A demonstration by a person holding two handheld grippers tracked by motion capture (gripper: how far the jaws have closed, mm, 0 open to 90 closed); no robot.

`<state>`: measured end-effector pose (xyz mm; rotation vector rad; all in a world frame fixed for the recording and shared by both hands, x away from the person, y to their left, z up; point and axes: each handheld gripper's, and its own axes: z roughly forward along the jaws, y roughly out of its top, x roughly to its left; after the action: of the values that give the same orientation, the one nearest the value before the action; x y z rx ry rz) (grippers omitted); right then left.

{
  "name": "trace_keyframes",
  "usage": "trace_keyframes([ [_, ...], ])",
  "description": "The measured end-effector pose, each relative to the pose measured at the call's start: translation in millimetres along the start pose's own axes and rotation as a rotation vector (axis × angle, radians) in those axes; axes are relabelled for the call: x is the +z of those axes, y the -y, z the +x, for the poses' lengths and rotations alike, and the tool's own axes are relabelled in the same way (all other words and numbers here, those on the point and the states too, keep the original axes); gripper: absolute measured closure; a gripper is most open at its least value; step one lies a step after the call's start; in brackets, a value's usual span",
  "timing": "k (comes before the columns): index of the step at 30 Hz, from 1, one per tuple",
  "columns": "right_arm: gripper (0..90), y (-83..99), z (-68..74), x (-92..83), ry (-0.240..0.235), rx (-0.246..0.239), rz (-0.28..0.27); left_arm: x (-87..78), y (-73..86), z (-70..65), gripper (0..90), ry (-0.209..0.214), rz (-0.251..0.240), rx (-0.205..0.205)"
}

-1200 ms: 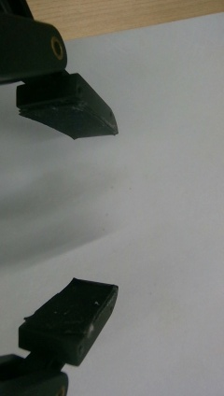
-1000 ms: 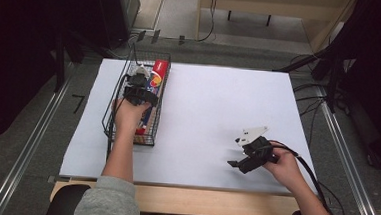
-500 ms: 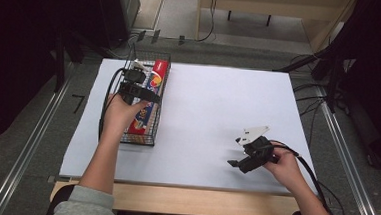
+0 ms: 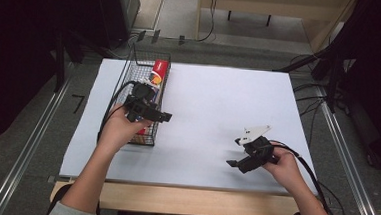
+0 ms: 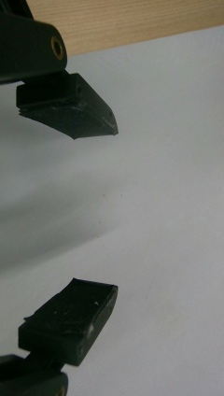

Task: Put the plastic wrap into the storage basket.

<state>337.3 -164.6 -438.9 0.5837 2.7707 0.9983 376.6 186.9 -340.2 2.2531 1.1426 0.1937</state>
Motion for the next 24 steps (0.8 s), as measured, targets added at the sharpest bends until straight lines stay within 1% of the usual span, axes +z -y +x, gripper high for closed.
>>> trace_keyframes([
  [1, 20.2, 0.0, 0.3, -0.1, 0.000, 0.001, -0.001, 0.7, 1.7, -5.0, 29.8, 0.004, -0.005, 0.011],
  [3, 20.2, 0.0, 0.6, -0.2, 0.002, 0.000, -0.005, 2.6, 4.5, -13.2, 29.9, 0.025, -0.011, 0.029],
  [4, 20.2, 0.1, 0.7, -0.1, 0.001, 0.001, -0.004, 4.3, 5.6, -17.0, 29.9, 0.035, -0.008, 0.032],
  [5, 20.3, 0.1, 0.7, 0.1, 0.001, 0.001, -0.003, 6.6, 6.9, -20.7, 29.9, 0.053, -0.005, 0.031],
  [6, 20.3, 0.3, 0.5, 0.3, 0.000, -0.002, 0.001, 8.8, 7.9, -24.6, 29.8, 0.058, 0.004, 0.039],
  [8, 20.2, 0.3, 1.0, 0.5, -0.001, -0.003, 0.002, 13.4, 9.8, -32.4, 29.8, 0.052, 0.009, 0.063],
  [9, 20.2, 0.3, 1.1, 0.4, -0.003, -0.003, 0.002, 15.4, 10.7, -34.9, 29.8, 0.058, 0.016, 0.071],
  [12, 20.2, 0.4, 1.6, 0.2, -0.005, 0.000, 0.000, 20.4, 13.2, -43.0, 30.0, 0.086, -0.001, 0.092],
  [14, 20.2, 0.6, 1.7, 0.2, -0.005, -0.001, 0.002, 24.4, 15.0, -48.4, 29.9, 0.095, -0.009, 0.118],
  [16, 20.2, 0.9, 2.0, 0.3, -0.005, -0.002, 0.003, 29.3, 17.3, -53.0, 29.8, 0.099, -0.005, 0.137],
  [20, 20.2, 1.4, 2.4, 0.2, -0.006, -0.004, 0.001, 36.5, 20.9, -58.9, 29.8, 0.117, 0.010, 0.161],
  [21, 20.2, 1.6, 2.6, 0.2, -0.006, -0.003, 0.002, 37.5, 21.5, -60.1, 29.8, 0.117, 0.006, 0.168],
  [24, 20.2, 2.2, 2.8, 0.2, -0.006, -0.001, 0.009, 41.4, 23.4, -62.9, 29.8, 0.135, -0.005, 0.172],
])
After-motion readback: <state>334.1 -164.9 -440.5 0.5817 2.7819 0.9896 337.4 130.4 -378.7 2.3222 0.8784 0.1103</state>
